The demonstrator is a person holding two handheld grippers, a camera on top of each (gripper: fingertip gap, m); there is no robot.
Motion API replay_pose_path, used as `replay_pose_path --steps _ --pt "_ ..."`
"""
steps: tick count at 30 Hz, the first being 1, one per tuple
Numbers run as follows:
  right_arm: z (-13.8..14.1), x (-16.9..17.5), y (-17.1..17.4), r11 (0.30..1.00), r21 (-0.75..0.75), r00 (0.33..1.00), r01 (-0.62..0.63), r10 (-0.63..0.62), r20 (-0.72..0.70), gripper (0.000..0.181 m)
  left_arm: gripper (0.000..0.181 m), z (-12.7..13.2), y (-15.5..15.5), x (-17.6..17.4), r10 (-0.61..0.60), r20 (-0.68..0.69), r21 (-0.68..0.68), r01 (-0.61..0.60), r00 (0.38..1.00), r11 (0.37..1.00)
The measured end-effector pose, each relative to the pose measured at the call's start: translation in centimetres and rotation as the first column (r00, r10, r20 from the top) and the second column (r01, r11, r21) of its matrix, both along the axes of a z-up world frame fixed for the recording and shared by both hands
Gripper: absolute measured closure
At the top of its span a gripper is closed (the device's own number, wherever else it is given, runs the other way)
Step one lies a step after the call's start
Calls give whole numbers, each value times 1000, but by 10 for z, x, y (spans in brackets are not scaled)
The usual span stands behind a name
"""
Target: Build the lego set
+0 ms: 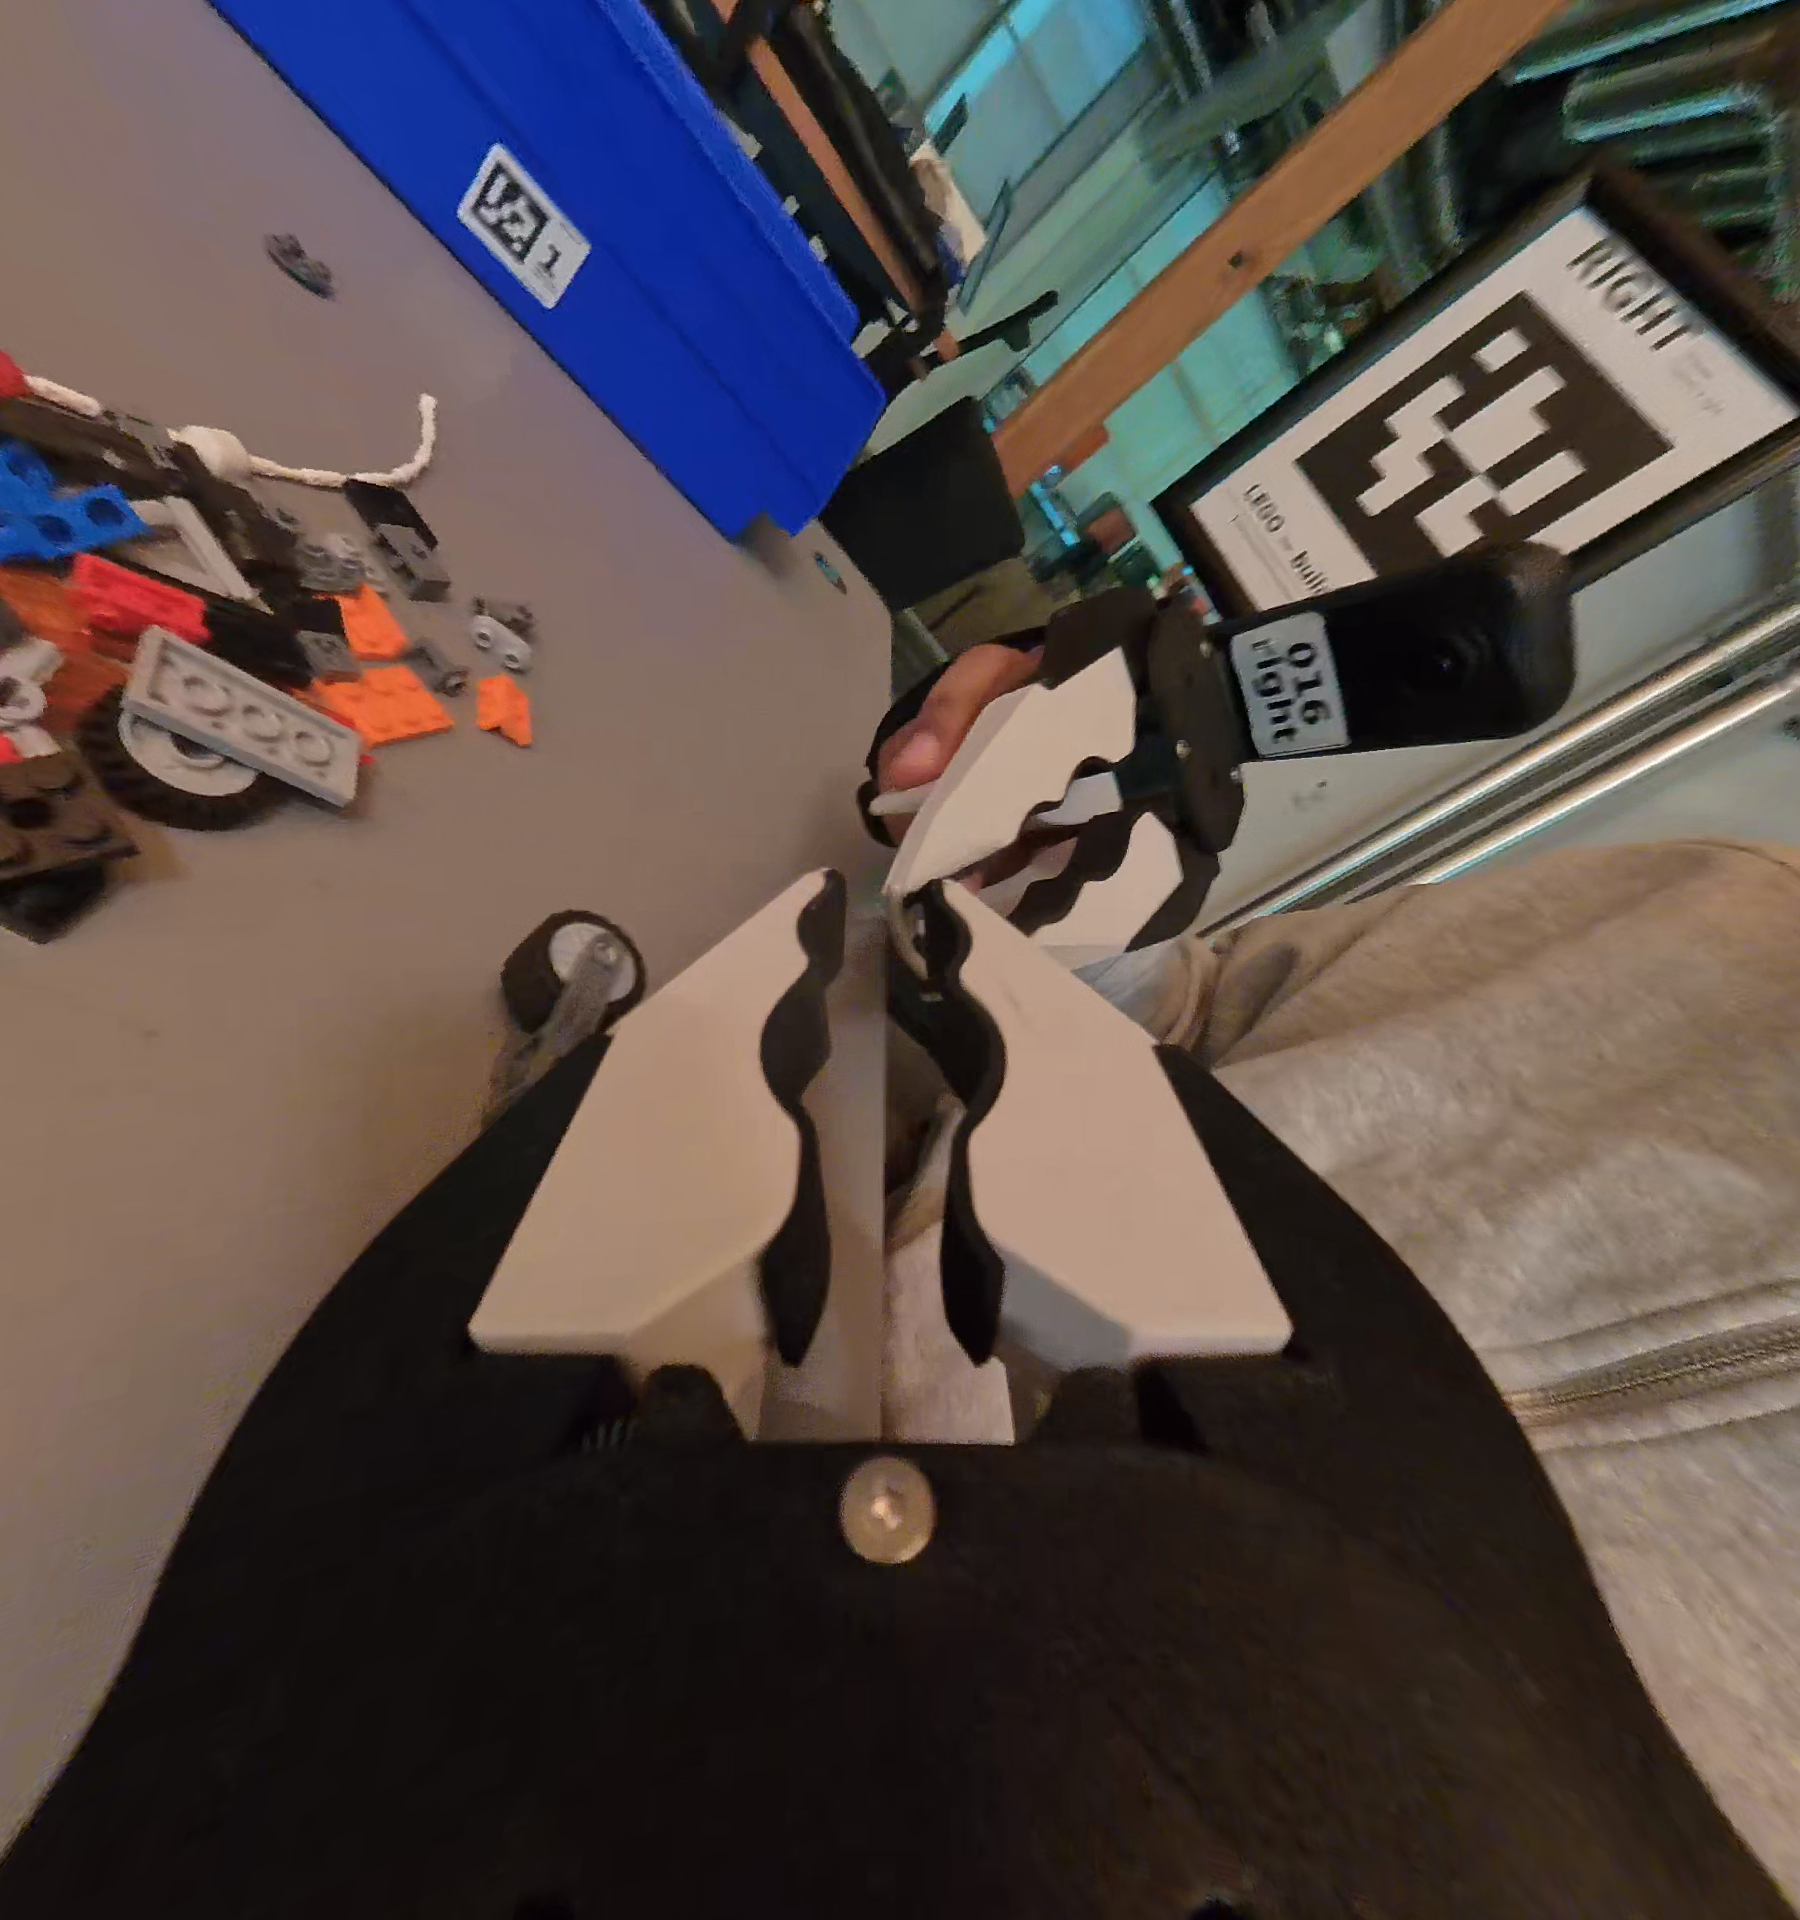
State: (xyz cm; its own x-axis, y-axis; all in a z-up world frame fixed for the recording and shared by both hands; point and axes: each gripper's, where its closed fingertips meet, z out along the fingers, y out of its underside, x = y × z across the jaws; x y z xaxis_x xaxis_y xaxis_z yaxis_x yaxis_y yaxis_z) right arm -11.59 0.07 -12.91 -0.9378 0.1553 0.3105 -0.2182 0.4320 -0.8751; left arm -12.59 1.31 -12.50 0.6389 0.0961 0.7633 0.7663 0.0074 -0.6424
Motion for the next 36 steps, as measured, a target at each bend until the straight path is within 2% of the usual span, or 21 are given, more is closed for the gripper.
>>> replay_pose_path --steps 1,2,5,8,9,11,13,15,18,23,27,30,34,36 --pt "1 1 0 1000 -4 1000 -5 5 -5 167 175 4 0 1 -7 11 32 7 1000 999" --pt "3 1 -1 1000 -12 1000 -11 11 -7 167 180 6 -1 3 -16 24 57 15 1000 998" --pt "8 2 -3 999 -48 1000 -6 5 -19 166 180 10 -5 3 -24 58 102 18 998 995" --pt "23 -8 -2 987 -150 998 62 -66 -21 158 180 19 -14 -5 29 71 181 -42 997 983" --pt "27 -13 -1 976 -194 995 103 -100 25 154 180 23 -19 -8 49 77 220 -65 996 973" --pt "31 -17 -5 947 -271 968 171 -110 226 143 180 34 -25 -11 82 64 299 -98 995 949" --pt "30 -13 -14 920 -329 884 212 -37 466 137 181 44 -29 -10 115 16 352 -114 993 929" --pt "39 -7 -20 871 -430 780 237 93 619 137 181 54 -31 -8 161 -50 384 -130 986 914" --pt "51 -10 -20 793 -532 691 298 205 693 145 181 66 -35 -4 234 -140 416 -157 962 895" --pt "59 -10 -26 734 -598 658 323 280 699 157 180 73 -36 -1 316 -215 432 -200 924 879" --pt "65 -9 -26 696 -639 643 328 331 691 177 180 72 -33 1 350 -238 429 -225 906 875" --pt "63 -12 -23 703 -626 650 338 307 695 180 180 69 -32 0 349 -244 412 -229 905 882" --pt "57 -18 -16 763 -561 720 321 189 668 180 179 64 -30 -4 327 -260 344 -229 909 910" --pt "49 -26 -6 826 -479 792 296 69 607 180 158 54 -31 -10 299 -269 245 -235 916 941"
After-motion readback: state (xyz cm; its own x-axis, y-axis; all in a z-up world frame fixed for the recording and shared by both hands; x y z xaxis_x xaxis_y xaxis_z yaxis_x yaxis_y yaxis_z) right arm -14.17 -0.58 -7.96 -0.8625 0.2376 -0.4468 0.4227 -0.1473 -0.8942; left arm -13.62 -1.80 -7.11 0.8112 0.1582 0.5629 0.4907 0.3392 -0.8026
